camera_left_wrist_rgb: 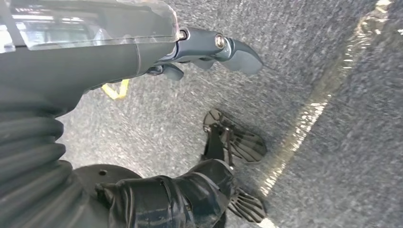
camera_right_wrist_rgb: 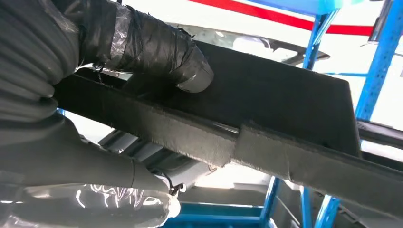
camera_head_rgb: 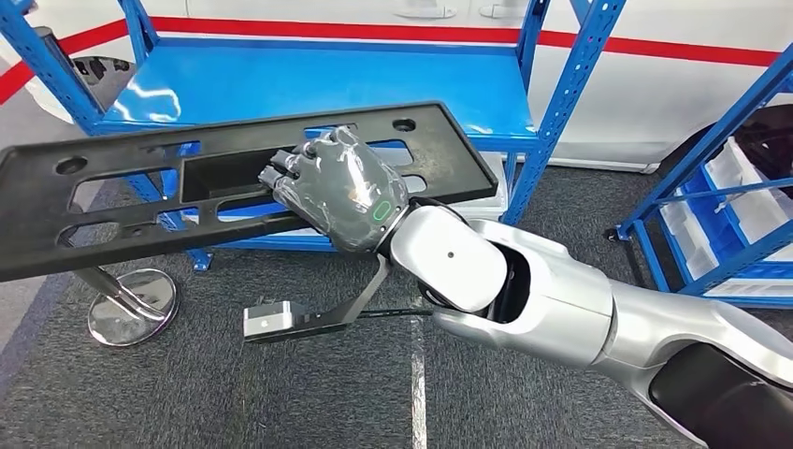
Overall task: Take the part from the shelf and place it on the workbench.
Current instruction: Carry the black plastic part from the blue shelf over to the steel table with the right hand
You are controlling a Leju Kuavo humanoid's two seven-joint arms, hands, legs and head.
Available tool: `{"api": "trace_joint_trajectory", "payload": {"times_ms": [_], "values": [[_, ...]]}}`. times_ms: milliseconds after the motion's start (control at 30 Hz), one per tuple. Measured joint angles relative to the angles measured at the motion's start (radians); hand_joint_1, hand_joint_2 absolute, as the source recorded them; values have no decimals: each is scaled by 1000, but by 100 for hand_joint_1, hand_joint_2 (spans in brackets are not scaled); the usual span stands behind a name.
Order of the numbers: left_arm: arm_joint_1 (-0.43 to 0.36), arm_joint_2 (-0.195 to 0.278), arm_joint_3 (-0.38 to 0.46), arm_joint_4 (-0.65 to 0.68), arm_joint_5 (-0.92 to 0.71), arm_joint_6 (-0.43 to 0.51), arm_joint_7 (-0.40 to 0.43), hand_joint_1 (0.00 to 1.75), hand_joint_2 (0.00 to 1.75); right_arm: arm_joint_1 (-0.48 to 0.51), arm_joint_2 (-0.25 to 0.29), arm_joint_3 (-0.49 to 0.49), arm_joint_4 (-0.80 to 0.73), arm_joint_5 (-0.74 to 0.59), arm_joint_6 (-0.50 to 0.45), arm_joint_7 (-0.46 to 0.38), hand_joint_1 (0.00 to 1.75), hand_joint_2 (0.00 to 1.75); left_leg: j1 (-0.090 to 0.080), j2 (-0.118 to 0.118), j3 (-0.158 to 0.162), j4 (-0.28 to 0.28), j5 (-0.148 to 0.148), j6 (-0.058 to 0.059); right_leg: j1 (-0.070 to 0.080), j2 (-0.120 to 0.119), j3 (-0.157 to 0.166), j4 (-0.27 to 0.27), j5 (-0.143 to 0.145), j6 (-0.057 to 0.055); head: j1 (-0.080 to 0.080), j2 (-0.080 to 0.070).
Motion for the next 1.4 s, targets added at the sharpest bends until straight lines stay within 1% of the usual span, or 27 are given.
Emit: {"api": "trace_joint_trajectory", "payload": {"times_ms": [67,133,167,200,233,300,367,433,500,533,567,633,667,700,733,800,833,867,933,1000,1033,1100,1167,1233,1267,1333,1400], "values": [[0,-1,0,0,1,1,4,0,175,1,-1,0,2,-11,1,1,175,175,2,5,-20,-1,20,21,-2,2,-23,62,-71,9,5,0],[0,-1,0,0,2,3,4,0,175,2,-2,0,4,-23,2,2,175,175,-3,7,-45,0,40,33,-2,3,-55,192,-169,14,10,0],[1,-1,0,0,2,3,4,0,175,3,-3,0,5,-28,3,2,175,175,-7,7,-57,1,50,36,-2,3,-64,250,-195,14,10,0],[1,-1,0,0,3,4,4,0,175,5,-4,0,7,-31,3,2,175,175,-11,7,-70,1,59,39,0,3,-62,283,-198,10,11,0],[1,-1,0,0,5,5,4,0,175,7,-5,0,8,-33,3,2,175,175,-16,7,-81,2,67,40,3,3,-43,282,-181,3,10,0],[1,-1,0,0,8,5,3,0,175,8,-7,0,11,-33,2,3,175,175,-23,6,-101,2,84,42,18,5,39,185,-133,-24,10,0],[0,-6,0,-1,11,5,2,0,175,5,-7,-1,12,-33,1,3,175,175,-27,5,-114,1,101,38,36,4,133,43,-123,-58,9,0],[1,-10,0,-1,12,5,2,0,175,3,-7,-2,13,-33,1,3,175,175,-23,6,-123,-8,122,29,47,6,169,-32,-123,-72,10,0],[2,-7,1,-1,12,5,1,0,175,3,-7,-2,15,-33,1,4,175,175,-18,5,-130,-18,131,21,45,5,167,-60,-95,-72,12,0],[3,-6,1,-1,12,6,1,0,175,2,-7,-2,16,-34,1,4,175,175,-18,4,-136,-10,114,16,41,3,165,-72,-80,-71,12,0],[5,-4,1,0,11,6,1,0,175,2,-6,-2,18,-34,1,4,175,175,-18,3,-147,18,81,9,35,1,162,-84,-67,-71,10,0],[6,-4,1,0,11,7,1,0,175,1,-6,-2,19,-34,1,4,175,175,-11,3,-177,130,-10,-7,26,-3,142,-84,-50,-65,8,0],[6,-2,1,0,10,8,1,0,175,1,-6,-2,20,-34,1,4,175,175,-5,3,-189,192,-38,-16,21,-5,128,-78,-43,-61,8,0],[5,-1,1,0,10,9,1,0,175,2,-6,-2,21,-35,1,4,175,175,0,4,-192,236,-44,-26,14,-6,111,-70,-38,-55,8,0],[5,1,1,0,10,9,1,0,175,2,-6,-2,23,-36,1,4,175,175,6,4,-181,250,-27,-37,6,-7,93,-59,-33,-48,8,0],[4,2,2,0,11,10,1,0,175,2,-6,-2,25,-41,1,5,175,175,22,5,-121,187,26,-62,-10,-8,54,-30,-26,-33,7,0],[4,3,2,-1,13,9,0,0,175,2,-6,-2,25,-45,1,6,175,175,25,4,-80,132,29,-74,-14,-7,33,-13,-23,-24,4,0],[3,3,2,-1,15,8,0,0,175,3,-6,-2,26,-49,1,7,175,175,28,2,-50,85,19,-73,-15,-6,17,2,-21,-15,2,0],[2,4,2,-1,22,5,-2,0,175,5,-8,-3,27,-55,1,8,175,175,24,-1,-27,42,-13,-54,-11,-3,-2,20,-12,-1,-1,0],[3,4,3,-1,26,3,-4,0,175,7,-9,-3,28,-58,1,8,175,175,24,0,-38,43,-9,-27,-12,-2,-6,25,-7,6,1,0],[3,4,3,-1,28,2,-4,0,175,7,-10,-3,28,-59,1,8,175,175,23,1,-44,44,-2,-16,-15,-2,-13,38,-19,9,2,0],[2,4,3,-1,29,1,-4,0,175,8,-12,-3,29,-61,1,8,175,175,22,3,-58,42,14,4,-16,0,-45,123,-86,14,5,0],[3,4,3,-1,29,1,-4,0,175,9,-13,-3,29,-61,1,9,175,175,18,3,-77,42,29,14,-15,1,-88,253,-163,15,6,0],[4,5,3,-1,29,1,-4,0,175,12,-15,-3,30,-61,1,9,175,175,11,2,-94,42,42,18,-12,2,-84,299,-183,8,7,0],[5,5,3,-1,29,1,-4,0,175,14,-15,-4,30,-61,1,9,175,175,8,2,-101,42,48,18,-9,2,-53,265,-169,0,7,0],[6,3,3,-1,29,1,-4,0,175,14,-16,-5,30,-61,1,9,175,175,3,1,-108,41,57,17,2,2,41,128,-130,-26,6,0],[6,2,3,-1,29,0,-4,0,175,12,-16,-7,30,-61,1,9,175,175,3,2,-111,38,66,8,14,0,95,34,-109,-45,6,0]]}}
